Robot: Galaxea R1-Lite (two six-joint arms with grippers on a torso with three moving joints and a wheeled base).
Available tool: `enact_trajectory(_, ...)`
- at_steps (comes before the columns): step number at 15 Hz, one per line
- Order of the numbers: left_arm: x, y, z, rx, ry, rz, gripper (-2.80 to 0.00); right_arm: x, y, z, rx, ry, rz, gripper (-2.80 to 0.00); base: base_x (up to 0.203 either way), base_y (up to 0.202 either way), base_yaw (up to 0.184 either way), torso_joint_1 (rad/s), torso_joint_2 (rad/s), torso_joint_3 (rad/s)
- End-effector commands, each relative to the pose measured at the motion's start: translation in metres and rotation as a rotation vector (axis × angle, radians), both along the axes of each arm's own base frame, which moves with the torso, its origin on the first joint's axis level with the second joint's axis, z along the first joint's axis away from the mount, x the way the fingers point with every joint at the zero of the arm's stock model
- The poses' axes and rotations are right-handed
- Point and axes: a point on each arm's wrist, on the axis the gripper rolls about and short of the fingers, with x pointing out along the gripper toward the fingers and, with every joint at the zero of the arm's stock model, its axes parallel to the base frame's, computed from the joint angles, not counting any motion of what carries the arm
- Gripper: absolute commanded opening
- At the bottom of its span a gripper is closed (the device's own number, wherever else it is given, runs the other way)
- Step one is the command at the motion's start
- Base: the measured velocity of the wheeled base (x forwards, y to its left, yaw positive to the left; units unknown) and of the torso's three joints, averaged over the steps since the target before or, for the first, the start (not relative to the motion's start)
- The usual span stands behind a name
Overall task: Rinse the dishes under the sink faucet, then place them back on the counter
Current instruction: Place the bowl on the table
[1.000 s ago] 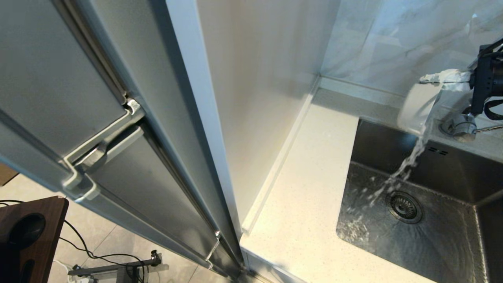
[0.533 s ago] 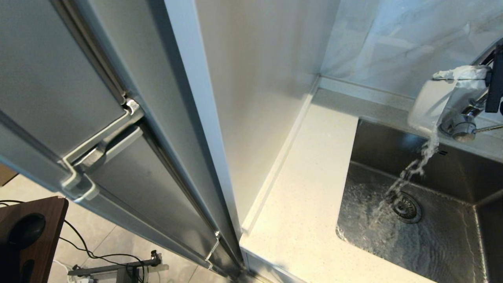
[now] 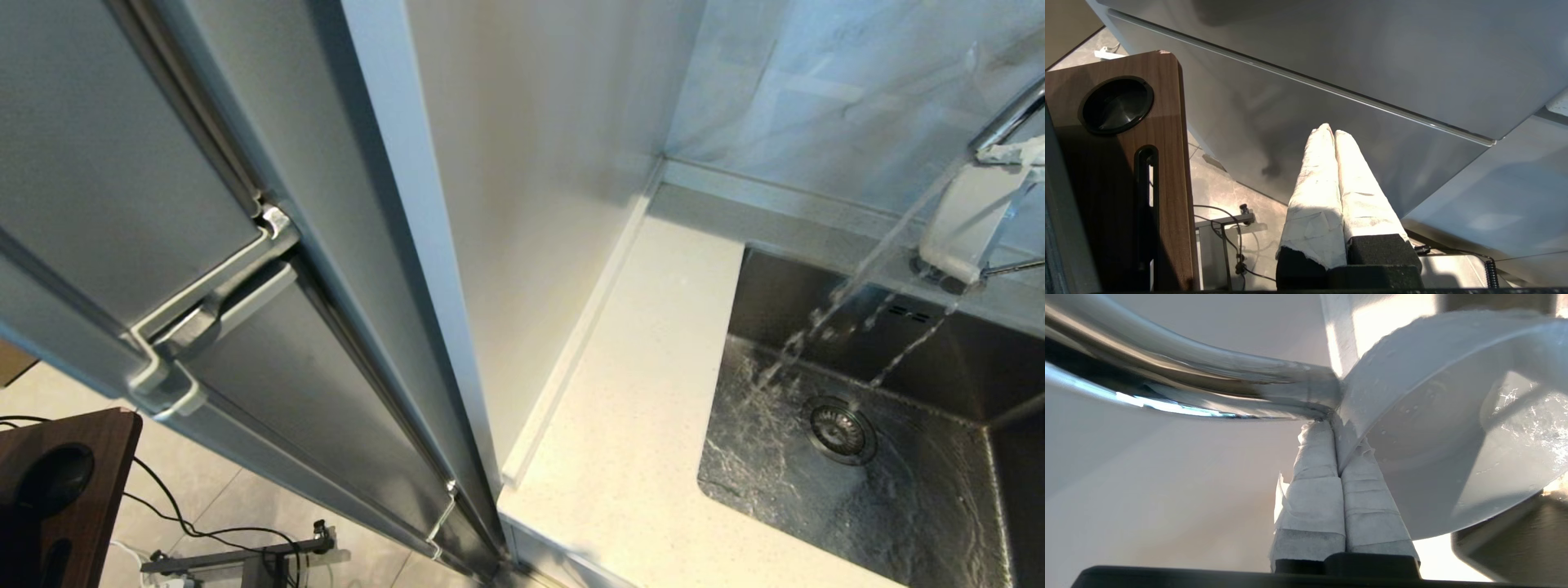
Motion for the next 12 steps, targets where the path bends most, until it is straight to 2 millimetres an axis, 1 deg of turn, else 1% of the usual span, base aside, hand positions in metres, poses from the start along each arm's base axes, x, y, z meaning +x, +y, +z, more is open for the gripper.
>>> enact_trajectory(1,0.000,0.000,0.000,0.000,0.000,0.000,-2.80,-0.004,-0.014,-0.002,-0.003,0.002,-0.043,-2.80,0.000,0.000,0.000,0.000,0.00,0.000)
enact_trajectory(3,0.000,0.000,0.000,-0.001,0.000,0.000,-2.80,-0.003,-0.019,-0.004,-0.023,-0.007,-0.050,-2.80,0.000,0.000,0.000,0.000,0.00,0.000)
enact_trajectory(5,0.000,0.000,0.000,-0.001,0.000,0.000,-2.80,-0.004,-0.029,-0.007,-0.047,-0.012,-0.073,-2.80,0.000,0.000,0.000,0.000,0.00,0.000)
enact_trajectory(7,0.000,0.000,0.000,0.000,0.000,0.000,-2.80,-0.004,-0.033,-0.009,-0.094,-0.032,-0.074,-2.80,0.000,0.000,0.000,0.000,0.00,0.000)
enact_trajectory(9,0.000,0.000,0.000,-0.001,0.000,0.000,-2.80,-0.009,-0.042,-0.010,-0.122,-0.042,-0.100,-2.80,0.000,0.000,0.000,0.000,0.00,0.000)
enact_trajectory(12,0.000,0.000,0.000,-0.001,0.000,0.000,-2.80,-0.012,-0.051,-0.011,-0.199,-0.073,-0.114,-2.80,0.000,0.000,0.000,0.000,0.00,0.000)
